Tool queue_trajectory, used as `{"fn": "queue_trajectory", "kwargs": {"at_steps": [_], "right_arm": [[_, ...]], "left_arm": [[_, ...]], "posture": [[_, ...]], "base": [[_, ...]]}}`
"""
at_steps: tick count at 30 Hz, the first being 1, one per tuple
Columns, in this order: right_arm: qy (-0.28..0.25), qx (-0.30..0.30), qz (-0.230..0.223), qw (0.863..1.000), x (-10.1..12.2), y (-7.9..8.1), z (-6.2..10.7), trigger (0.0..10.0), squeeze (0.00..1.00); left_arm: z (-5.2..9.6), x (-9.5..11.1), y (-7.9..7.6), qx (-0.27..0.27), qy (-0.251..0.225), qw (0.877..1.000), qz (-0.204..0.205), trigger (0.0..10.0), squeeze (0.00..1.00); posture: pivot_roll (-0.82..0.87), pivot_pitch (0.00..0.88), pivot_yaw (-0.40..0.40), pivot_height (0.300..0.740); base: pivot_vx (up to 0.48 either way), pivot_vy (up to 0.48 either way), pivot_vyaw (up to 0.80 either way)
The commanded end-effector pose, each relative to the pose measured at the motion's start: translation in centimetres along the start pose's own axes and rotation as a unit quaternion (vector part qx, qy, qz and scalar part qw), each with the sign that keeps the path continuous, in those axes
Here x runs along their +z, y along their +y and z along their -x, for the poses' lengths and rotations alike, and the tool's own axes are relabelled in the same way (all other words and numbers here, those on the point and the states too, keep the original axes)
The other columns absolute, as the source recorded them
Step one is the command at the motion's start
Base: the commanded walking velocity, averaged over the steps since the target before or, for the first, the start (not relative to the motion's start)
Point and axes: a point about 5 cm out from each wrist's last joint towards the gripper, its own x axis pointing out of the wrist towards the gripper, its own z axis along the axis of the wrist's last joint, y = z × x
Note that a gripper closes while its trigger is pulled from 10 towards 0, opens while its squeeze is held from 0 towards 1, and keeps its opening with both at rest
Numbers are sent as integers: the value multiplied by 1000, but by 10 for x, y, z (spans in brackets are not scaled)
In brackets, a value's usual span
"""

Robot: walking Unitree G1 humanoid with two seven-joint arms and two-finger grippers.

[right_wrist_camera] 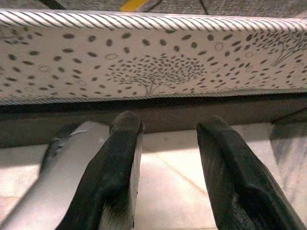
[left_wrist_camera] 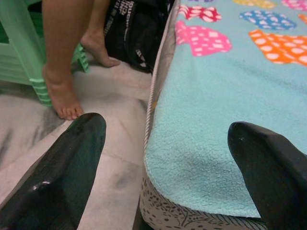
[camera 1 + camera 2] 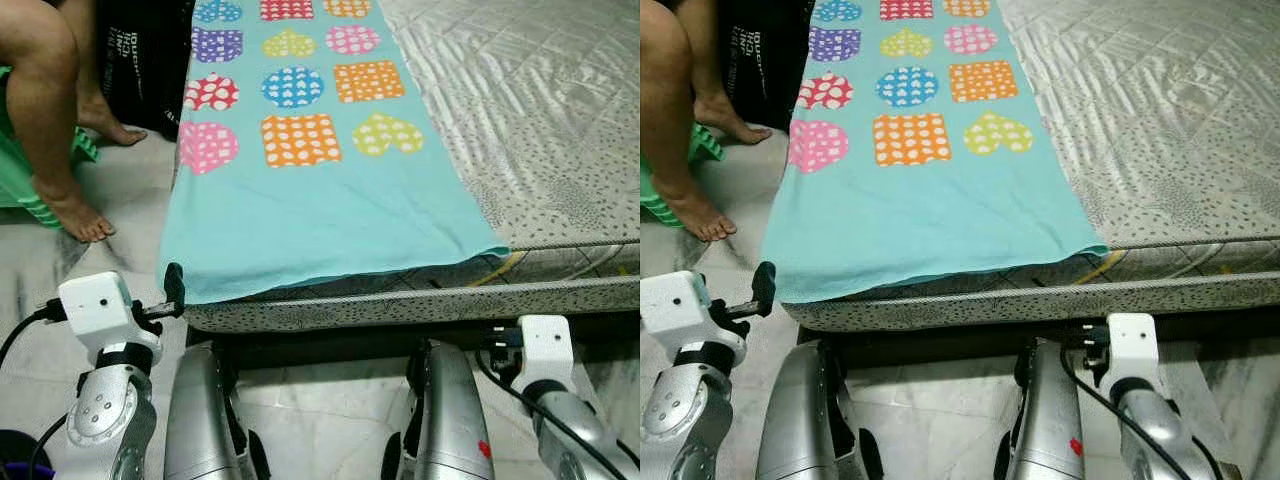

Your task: Clean up the room

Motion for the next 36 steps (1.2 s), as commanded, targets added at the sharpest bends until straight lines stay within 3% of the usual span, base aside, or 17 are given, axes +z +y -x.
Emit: {"fn": "queue_trajectory", "kwargs": {"at_steps": [1, 3, 4, 5, 7, 13, 17, 18, 22, 36], "right_arm": [[-33, -5, -2, 999, 13, -3, 1, 10000, 1000], [-61, -8, 2, 998, 24, -2, -1, 10000, 1000], [-108, -14, 3, 994, 43, 2, -6, 10000, 1000], [-108, -14, 3, 994, 43, 2, -6, 10000, 1000], [-167, -6, -2, 986, 67, 9, -10, 10000, 1000], [-224, 21, -32, 974, 95, 27, -15, 10000, 1000], [-232, 37, -52, 971, 99, 36, -18, 10000, 973], [-237, 40, -53, 969, 101, 37, -19, 10000, 0], [-261, 45, -63, 962, 109, 41, -22, 10000, 0], [-291, 44, -76, 953, 127, 41, -35, 10000, 0]], "left_arm": [[0, -1, -1, -3, 0, 1000, -2, 10000, 0], [-1, -1, -3, -7, -4, 1000, -1, 10000, 0], [-3, -1, -6, -14, -10, 1000, -2, 10000, 0], [-3, -1, -6, -14, -10, 1000, -2, 10000, 0], [-7, -1, -8, -18, -16, 1000, -3, 10000, 0], [-20, 3, -10, -22, -32, 999, 3, 10000, 0], [-26, 5, -10, -22, -42, 999, 4, 10000, 0], [-27, 5, -10, -22, -44, 999, 4, 10000, 0], [-31, 5, -9, -20, -52, 998, 4, 10000, 0], [-40, 1, -16, -29, -62, 998, 8, 10000, 0]], "posture": [[-99, 157, 32, 448], [-112, 135, 42, 448], [-119, 113, 49, 448], [-119, 113, 49, 448], [-125, 80, 60, 448], [-132, 22, 76, 448], [-131, 0, 81, 448], [-130, 0, 82, 448], [-132, 0, 88, 452], [-148, 0, 106, 531]], "base": [[0, 0, 0], [0, 0, 0], [0, 0, 0], [0, 0, 0], [0, 0, 0], [0, 0, 0], [0, 0, 0], [0, 0, 0], [0, 0, 0], [0, 0, 0]]}}
